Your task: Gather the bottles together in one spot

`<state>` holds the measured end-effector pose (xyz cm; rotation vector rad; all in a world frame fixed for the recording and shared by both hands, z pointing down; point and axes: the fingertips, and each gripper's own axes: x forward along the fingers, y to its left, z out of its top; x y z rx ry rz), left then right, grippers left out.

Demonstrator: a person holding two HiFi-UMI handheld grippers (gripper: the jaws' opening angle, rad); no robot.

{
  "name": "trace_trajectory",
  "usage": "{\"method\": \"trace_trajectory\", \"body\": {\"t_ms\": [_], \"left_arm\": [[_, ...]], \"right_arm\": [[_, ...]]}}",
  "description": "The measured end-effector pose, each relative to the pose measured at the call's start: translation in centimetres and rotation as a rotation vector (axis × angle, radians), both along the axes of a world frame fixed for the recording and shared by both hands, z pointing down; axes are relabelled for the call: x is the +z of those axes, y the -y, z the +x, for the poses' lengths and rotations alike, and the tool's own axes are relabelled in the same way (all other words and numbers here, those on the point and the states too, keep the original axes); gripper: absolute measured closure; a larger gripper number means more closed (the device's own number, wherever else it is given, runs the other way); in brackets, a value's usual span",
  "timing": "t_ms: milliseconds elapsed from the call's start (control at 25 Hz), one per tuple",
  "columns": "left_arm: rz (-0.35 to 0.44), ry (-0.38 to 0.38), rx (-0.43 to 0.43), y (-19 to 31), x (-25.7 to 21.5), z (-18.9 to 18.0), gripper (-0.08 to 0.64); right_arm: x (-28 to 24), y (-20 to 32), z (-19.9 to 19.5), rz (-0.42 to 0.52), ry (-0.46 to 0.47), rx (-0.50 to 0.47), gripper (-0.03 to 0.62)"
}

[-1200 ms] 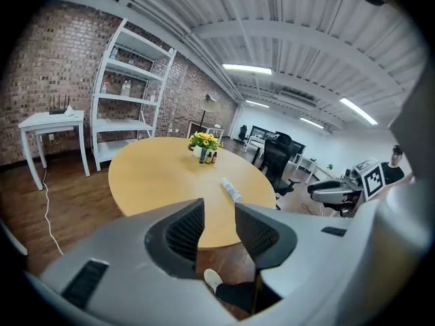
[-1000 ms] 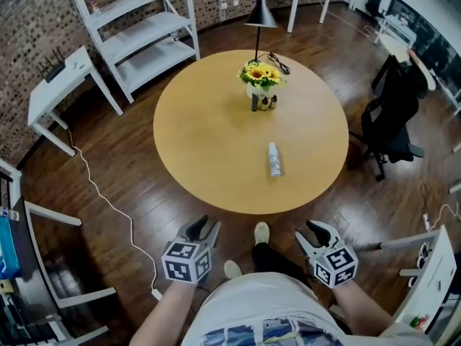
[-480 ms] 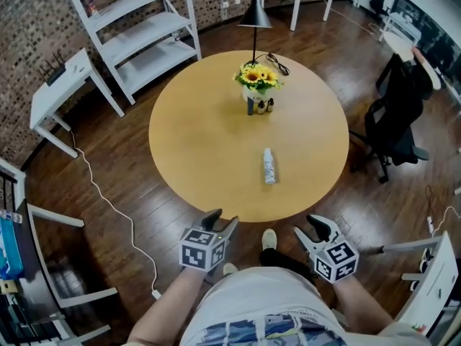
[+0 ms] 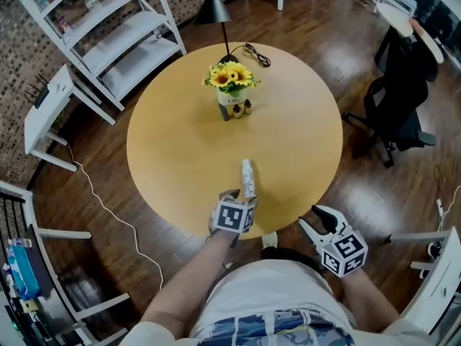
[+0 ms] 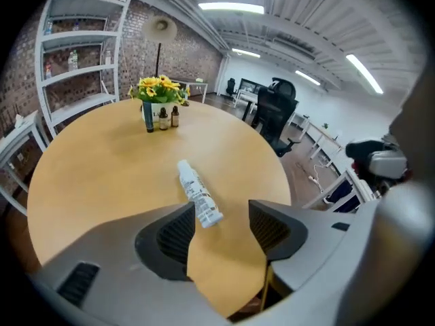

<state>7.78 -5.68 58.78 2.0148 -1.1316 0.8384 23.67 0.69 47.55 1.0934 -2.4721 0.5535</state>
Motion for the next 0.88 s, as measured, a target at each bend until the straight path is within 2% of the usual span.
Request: {"method": "trace_trajectory", "body": {"t_ms": [240, 280, 320, 400, 520, 600, 640, 800, 880], "left_arm": [[-0.123, 0.212, -0.052, 5.2, 7.3, -0.3, 0.307], [-0.147, 0.235, -0.053, 5.2, 8.1, -0.6, 0.271], [-0.168, 0.256, -0.048, 5.1, 8.7, -0.7, 0.277], [-0.185, 0.293, -0.018, 4.8, 9.3, -0.6, 0.367], [-0.18, 0.292, -0.01, 4.7, 9.2, -0.7, 0.368], [-0.171, 0.233, -0.044, 4.3, 8.6, -1.1, 0.37], [-0.15, 0.173, -0.067, 4.4, 7.8, -1.0, 0.37], [-0.038, -0.177, -0.149, 4.8, 2.3, 0.5, 0.37], [0.027, -0.328, -0.142, 4.1, -1.2, 1.0, 0.37]], "right_arm": [[1.5, 3.2, 3.6, -0.04, 0.01, -0.015, 0.37], [1.7, 3.6, 4.1, -0.047, 0.01, -0.019, 0.37], [1.9, 4.0, 4.4, -0.054, 0.012, -0.024, 0.37], [2.1, 4.9, 5.0, -0.063, 0.021, -0.035, 0.37], [2.4, 6.4, 5.1, -0.066, 0.042, -0.049, 0.37], [2.4, 7.4, 4.5, -0.063, 0.071, -0.06, 0.37], [2.3, 7.9, 4.1, -0.064, 0.091, -0.066, 0.37], [1.3, 9.7, 1.4, -0.096, 0.176, -0.102, 0.37], [0.4, 10.4, -0.6, -0.107, 0.222, -0.132, 0.37]]}}
